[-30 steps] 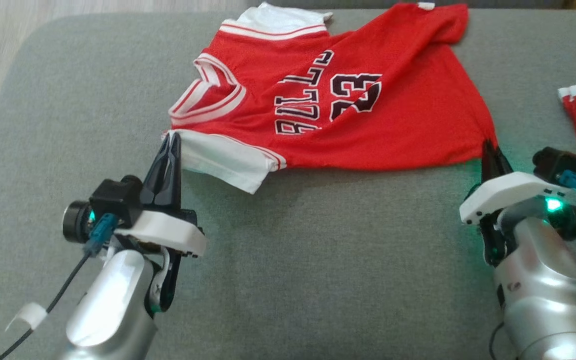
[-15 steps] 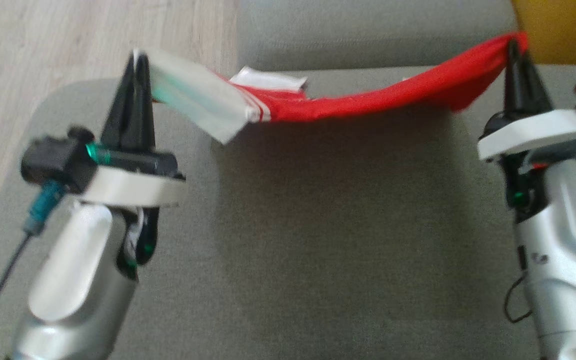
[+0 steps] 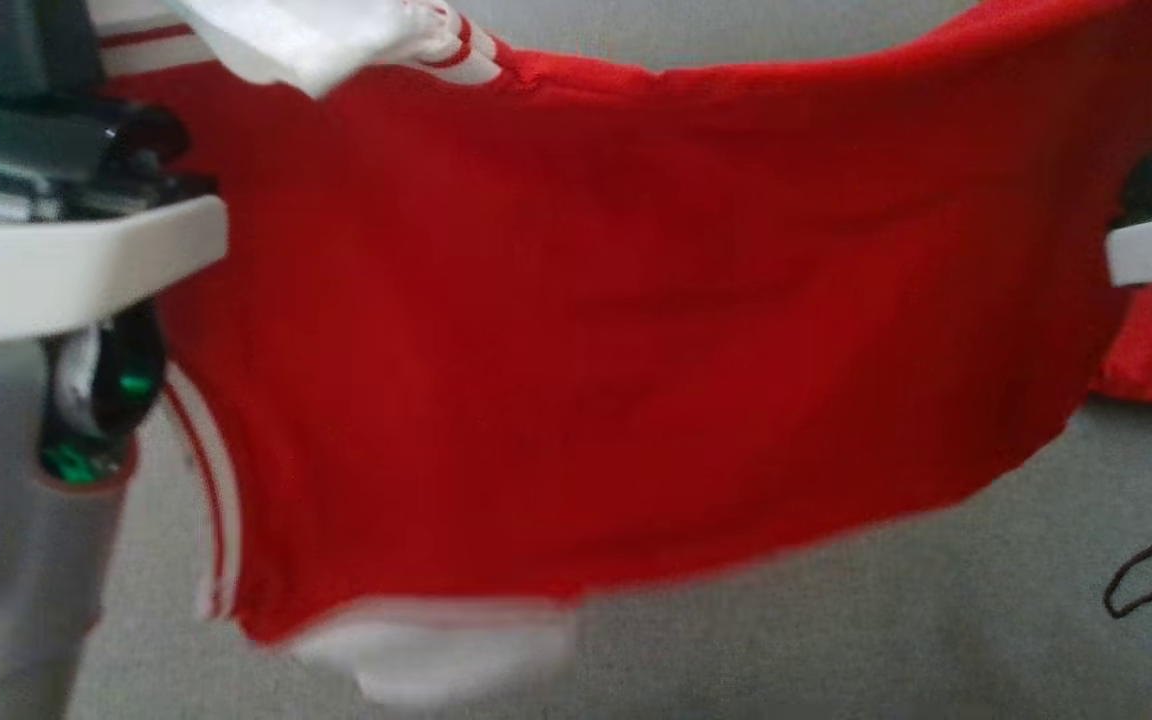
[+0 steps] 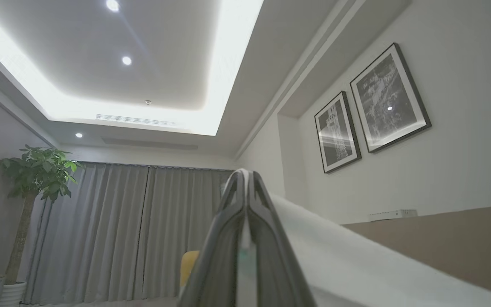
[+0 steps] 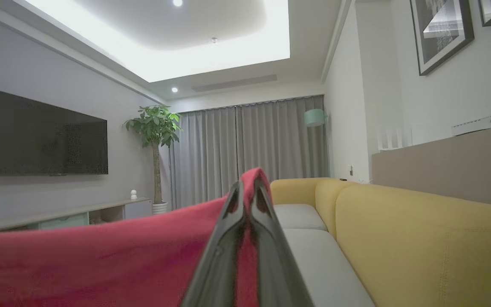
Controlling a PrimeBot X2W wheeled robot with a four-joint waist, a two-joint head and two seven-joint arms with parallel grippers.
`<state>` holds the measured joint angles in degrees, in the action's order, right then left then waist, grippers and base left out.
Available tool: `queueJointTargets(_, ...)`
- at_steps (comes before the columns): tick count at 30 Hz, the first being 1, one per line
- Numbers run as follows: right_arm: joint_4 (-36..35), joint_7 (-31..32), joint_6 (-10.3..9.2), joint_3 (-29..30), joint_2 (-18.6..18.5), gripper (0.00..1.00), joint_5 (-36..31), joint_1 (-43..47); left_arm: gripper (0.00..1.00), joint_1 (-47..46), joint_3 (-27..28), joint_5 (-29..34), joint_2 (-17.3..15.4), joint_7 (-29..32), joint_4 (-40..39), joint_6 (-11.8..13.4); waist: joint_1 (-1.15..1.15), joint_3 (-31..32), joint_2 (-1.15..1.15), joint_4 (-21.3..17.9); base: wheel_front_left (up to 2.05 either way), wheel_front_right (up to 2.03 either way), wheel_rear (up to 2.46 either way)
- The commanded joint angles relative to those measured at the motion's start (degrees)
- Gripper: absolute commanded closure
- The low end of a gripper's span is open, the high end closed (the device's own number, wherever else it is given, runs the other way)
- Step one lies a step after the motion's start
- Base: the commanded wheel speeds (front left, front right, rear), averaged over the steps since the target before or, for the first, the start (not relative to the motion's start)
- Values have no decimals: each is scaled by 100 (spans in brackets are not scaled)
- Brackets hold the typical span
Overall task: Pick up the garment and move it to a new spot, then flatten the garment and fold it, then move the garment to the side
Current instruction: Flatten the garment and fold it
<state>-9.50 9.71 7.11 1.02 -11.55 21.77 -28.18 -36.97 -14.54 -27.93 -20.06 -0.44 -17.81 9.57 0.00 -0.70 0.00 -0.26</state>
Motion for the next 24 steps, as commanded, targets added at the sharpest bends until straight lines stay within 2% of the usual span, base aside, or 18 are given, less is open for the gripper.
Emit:
queueJointTargets(1, -349, 175, 37, 3, 11, 100, 1, -137, 100, -393, 292, 36, -318, 151, -116, -20, 0, -234, 0, -24, 0, 0, 0)
queueJointTargets(5, -530, 461, 37, 89, 3, 100, -22, -470, 100, -813, 282, -73, -464, 381, 249, -218, 0, -765, 0, -49, 0, 0, 0)
queueJointTargets(9, 10, 459, 37, -88, -178, 100, 23, -1410, 100, -1718, 310, -102, -542, 371, 1162, -477, 0, -1504, 0, -84, 0, 0, 0)
queueJointTargets(12, 811, 244, 37, -510, -431, 100, -69, -2462, 100, -2650, 304, -111, -537, 251, 2159, -736, 0, -2038, 0, -121, 0, 0, 0)
queueJointTargets(15, 1868, -197, 37, -857, -459, 100, -59, -3555, 100, -3639, 253, 26, -514, 18, 3212, -925, 0, -2392, 0, -171, 0, 0, 0)
queueJointTargets(18, 2945, -805, 37, -1161, -495, 100, -367, -4530, 100, -4584, 333, 13, -293, -311, 4124, -921, 0, -2624, 0, -144, 0, 0, 0)
queueJointTargets(21, 3896, -1414, 37, -1205, -384, 100, -548, -5264, 100, -5286, 233, 198, -159, -746, 4845, -966, 0, -2727, 0, -104, 0, 0, 0)
queueJointTargets(22, 3896, -1414, 37, -1205, -384, 100, -548, -5264, 100, -5286, 233, 198, -159, -746, 4845, -966, 0, -2727, 0, -104, 0, 0, 0)
queueJointTargets(24, 4437, -1728, 37, -1228, -306, 100, -616, -5556, 100, -5552, 141, 304, -88, -999, 5255, -1026, 0, -2762, 0, -72, 0, 0, 0)
